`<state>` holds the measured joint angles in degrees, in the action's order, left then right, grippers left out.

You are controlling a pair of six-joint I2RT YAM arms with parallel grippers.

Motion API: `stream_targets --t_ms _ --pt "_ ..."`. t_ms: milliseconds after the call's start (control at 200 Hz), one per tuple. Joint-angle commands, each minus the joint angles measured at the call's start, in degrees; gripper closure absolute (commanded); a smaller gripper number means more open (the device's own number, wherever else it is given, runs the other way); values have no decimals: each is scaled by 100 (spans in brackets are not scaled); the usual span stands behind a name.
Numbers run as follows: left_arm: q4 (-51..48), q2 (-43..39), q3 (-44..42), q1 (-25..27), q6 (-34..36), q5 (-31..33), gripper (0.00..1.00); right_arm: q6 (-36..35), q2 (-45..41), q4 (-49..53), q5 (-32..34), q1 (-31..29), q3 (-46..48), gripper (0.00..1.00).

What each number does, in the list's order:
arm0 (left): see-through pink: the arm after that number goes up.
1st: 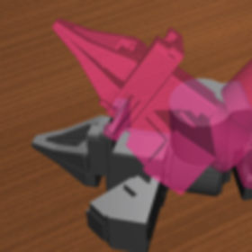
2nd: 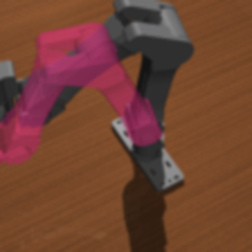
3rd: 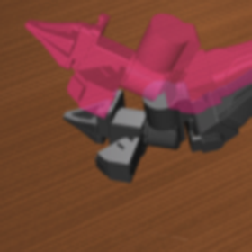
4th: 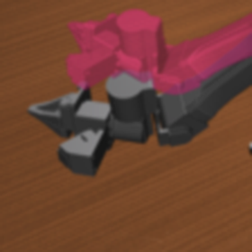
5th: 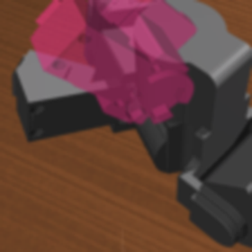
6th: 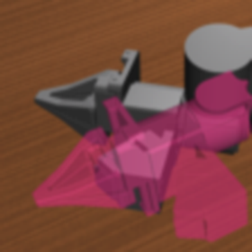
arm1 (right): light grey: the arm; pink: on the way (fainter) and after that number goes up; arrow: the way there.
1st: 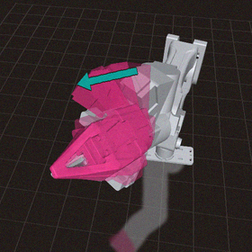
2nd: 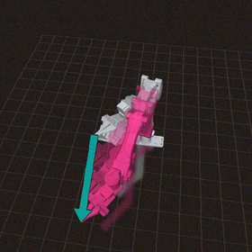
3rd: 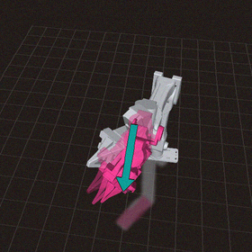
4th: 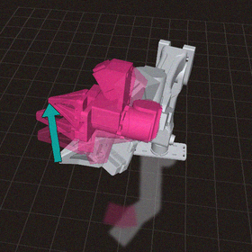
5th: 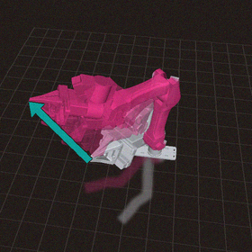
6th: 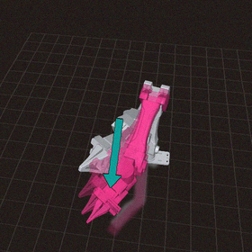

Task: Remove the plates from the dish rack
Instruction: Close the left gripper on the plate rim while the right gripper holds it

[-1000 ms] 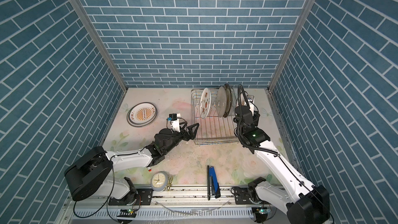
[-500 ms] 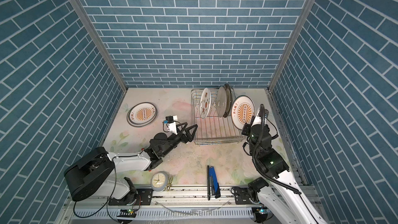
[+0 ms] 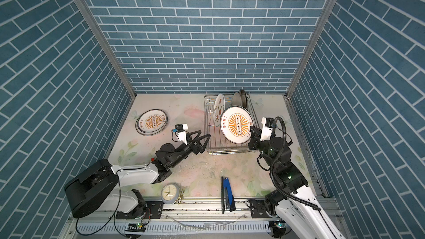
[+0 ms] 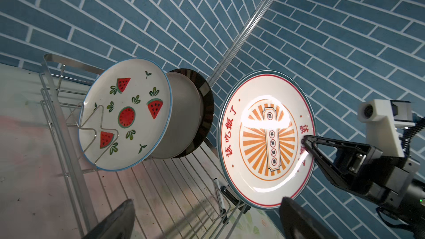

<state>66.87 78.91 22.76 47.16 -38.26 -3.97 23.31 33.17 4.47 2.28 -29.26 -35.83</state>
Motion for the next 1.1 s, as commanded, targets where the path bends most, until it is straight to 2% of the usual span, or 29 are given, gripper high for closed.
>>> stream_targets --t_ms 0,45,345,545,685,750,815,845,885,910,1060,1095 --pt "247 -268 -178 -91 -35 -315 0 457 42 -1201 -697 -31 258 100" --pt "186 -413 -242 -144 -46 -368 0 548 119 -1459 -703 -33 347 100" --pt "180 -989 -516 -529 -285 -1293 0 1320 845 -3342 -2237 28 740 100" --pt "-16 -1053 -594 -541 -390 -930 0 1472 1098 -3770 -2490 32 858 100" --pt "852 -658 -721 -548 -636 -1020 5 1630 1308 -4125 -2753 40 930 100" --pt "1354 -515 -838 -546 -776 -1100 9 1619 1339 -4236 -2651 36 1017 100" --pt "1266 -532 -777 -526 -817 -1146 17 1536 1372 -4272 -2542 36 1092 100" --pt "1208 -538 -729 -526 -805 -1188 24 1510 1397 -4281 -2487 39 1111 100" --pt "1112 -522 -695 -528 -815 -1187 43 1510 1447 -4387 -2470 37 1162 100" --pt "1072 -526 -679 -523 -821 -1149 49 1502 1478 -4457 -2483 34 1189 100" --pt "891 -479 -665 -526 -804 -881 47 1509 1698 -4680 -2591 35 1219 100" --pt "798 -491 -628 -525 -799 -882 51 1518 1742 -4732 -2601 35 1232 100"
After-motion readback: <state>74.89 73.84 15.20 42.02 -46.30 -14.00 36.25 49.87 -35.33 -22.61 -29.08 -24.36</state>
